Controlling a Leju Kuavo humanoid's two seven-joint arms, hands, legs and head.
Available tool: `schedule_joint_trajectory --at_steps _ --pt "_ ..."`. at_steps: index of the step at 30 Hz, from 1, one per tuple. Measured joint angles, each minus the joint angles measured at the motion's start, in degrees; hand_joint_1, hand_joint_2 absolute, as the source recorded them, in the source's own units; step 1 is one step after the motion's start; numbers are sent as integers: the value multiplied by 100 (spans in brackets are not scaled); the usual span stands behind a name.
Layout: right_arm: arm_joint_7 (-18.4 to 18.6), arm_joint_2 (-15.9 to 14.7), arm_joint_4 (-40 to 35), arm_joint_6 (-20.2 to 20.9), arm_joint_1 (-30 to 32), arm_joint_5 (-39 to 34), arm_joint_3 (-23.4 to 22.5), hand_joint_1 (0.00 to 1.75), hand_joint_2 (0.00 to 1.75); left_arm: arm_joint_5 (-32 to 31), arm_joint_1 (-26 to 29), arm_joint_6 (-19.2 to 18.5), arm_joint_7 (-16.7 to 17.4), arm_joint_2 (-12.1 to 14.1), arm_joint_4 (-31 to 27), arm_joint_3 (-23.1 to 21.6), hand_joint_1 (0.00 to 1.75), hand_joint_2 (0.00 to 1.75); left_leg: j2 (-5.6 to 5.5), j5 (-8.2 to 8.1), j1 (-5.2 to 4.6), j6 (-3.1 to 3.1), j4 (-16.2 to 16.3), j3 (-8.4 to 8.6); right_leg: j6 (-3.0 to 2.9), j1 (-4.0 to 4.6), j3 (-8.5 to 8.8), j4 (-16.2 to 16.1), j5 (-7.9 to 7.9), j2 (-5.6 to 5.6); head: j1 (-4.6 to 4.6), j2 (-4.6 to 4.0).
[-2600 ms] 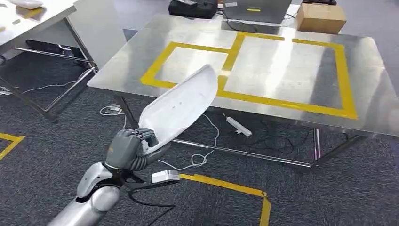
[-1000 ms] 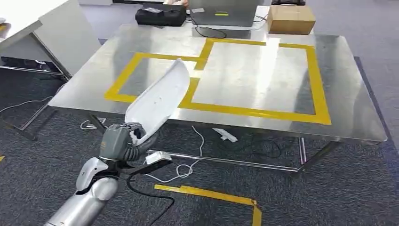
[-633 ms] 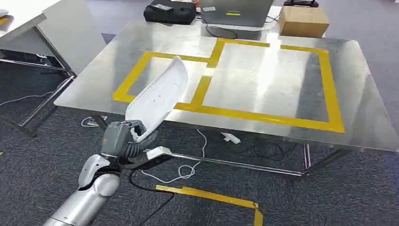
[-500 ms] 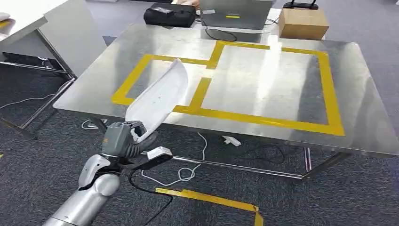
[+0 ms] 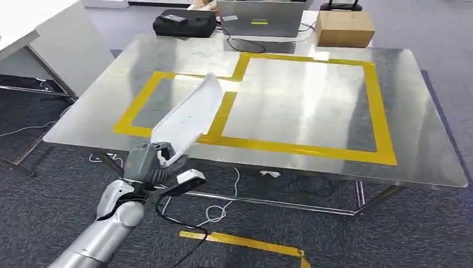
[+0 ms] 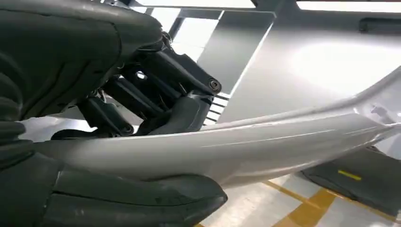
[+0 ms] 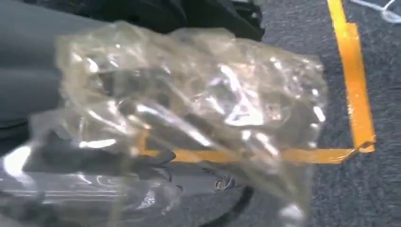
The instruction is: Take the parts from the cabinet and place them on the table.
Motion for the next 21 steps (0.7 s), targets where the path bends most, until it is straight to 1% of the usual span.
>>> schedule_joint_trajectory --at_steps 1,2,3,4,5,6,7,8,9,10,11,12,13,14,15,16,17,18,19,20,21 --pt "0 0 -2 2 -13 4 4 0 0 -2 -41 2 7 -2 53 0 175 175 4 -97 -32 34 -111 69 53 42 57 26 -51 3 18 0" --pt "4 0 -4 2 -20 4 7 0 0 -13 -82 2 22 -15 79 -2 175 175 4 -213 -35 48 -275 126 87 25 12 22 -53 5 2 0" --pt "6 0 -4 2 -12 4 11 0 0 -17 -94 0 31 -22 112 -4 175 175 -2 -208 -44 53 -252 102 118 16 9 -3 -45 -3 20 0" --pt "9 0 -4 2 -8 4 24 0 0 -17 -95 0 31 -28 136 -2 175 175 -10 -223 -47 77 -255 100 152 12 32 -38 -54 -14 2 0" --pt "9 0 -4 2 -26 4 31 0 0 -20 -103 0 31 -31 153 4 175 175 -19 -228 -14 96 -313 142 199 35 72 -48 -85 -20 13 0" --pt "4 -15 -4 2 -21 4 33 0 0 -22 -107 0 31 -46 169 9 175 175 -16 -224 16 116 -361 208 221 21 16 20 -135 -22 13 0" --pt "2 -15 -4 0 -27 4 37 0 0 -22 -138 2 29 -59 184 9 175 175 -11 -252 24 159 -370 238 233 23 -74 220 -223 -30 39 0" --pt "4 -15 -7 2 -33 4 39 0 0 -30 -172 2 31 -74 205 11 175 175 -12 -276 23 189 -369 254 251 8 -368 730 -421 -33 44 0" --pt "11 -15 -9 11 -37 7 42 0 0 -42 -177 2 31 -88 223 11 175 175 -11 -304 18 193 -369 274 266 3 -665 1209 -582 -33 31 0" --pt "11 -13 -9 13 -27 13 46 0 0 -52 -178 4 31 -90 245 11 175 175 -12 -334 14 198 -367 299 277 4 -940 1619 -675 -33 35 0" --pt "17 -15 -9 13 -14 13 50 0 0 -55 -178 2 31 -94 278 11 175 175 -15 -370 12 198 -366 342 287 5 -1135 1835 -639 -33 37 0" --pt "17 -15 -9 13 -6 13 57 0 0 -63 -183 -4 35 -101 323 9 175 175 -20 -418 12 193 -366 411 288 5 -1175 1718 -395 -34 33 0" --pt "20 -15 -9 15 -7 13 66 0 0 -79 -197 -11 37 -103 352 7 175 175 -26 -465 13 182 -366 480 280 4 -1082 1376 -77 -34 39 0" --pt "22 -17 -9 17 -6 13 79 0 0 -107 -223 -22 55 -109 383 0 175 175 -28 -514 14 168 -366 558 263 4 -900 870 278 -39 37 0" --pt "22 -22 -9 17 -7 13 85 0 0 -122 -262 -24 63 -129 420 -7 175 175 -28 -572 14 149 -367 635 244 4 -698 317 596 -53 39 0" --pt "39 -28 -9 17 -11 13 87 0 0 -135 -304 -31 72 -144 468 -11 175 175 -29 -608 -13 109 -376 659 228 27 -624 246 475 -65 37 0" --pt "35 -28 -9 20 -26 15 90 0 0 -146 -364 -44 85 -151 503 -18 175 175 -37 -634 -19 71 -351 648 186 40 -474 77 411 -66 46 0" --pt "44 -28 -13 28 -45 17 92 0 0 -166 -389 -44 94 -157 529 -20 175 175 -32 -626 -19 46 -367 646 143 42 -501 111 391 -61 35 0" --pt "41 -28 -15 28 -33 17 96 0 0 -173 -401 -44 112 -162 558 -24 175 175 -25 -642 -14 20 -389 665 107 50 -500 108 365 -51 2 0" --pt "41 -28 -17 26 -27 17 103 0 0 -175 -417 -46 111 -175 580 -35 175 175 -24 -669 -21 -16 -399 688 73 38 -479 97 346 -45 9 0" --pt "41 -26 -31 28 -18 20 111 0 0 -177 -423 -44 111 -188 586 -37 175 175 -26 -729 -6 -50 -362 698 48 -4 -415 51 346 -49 4 2"
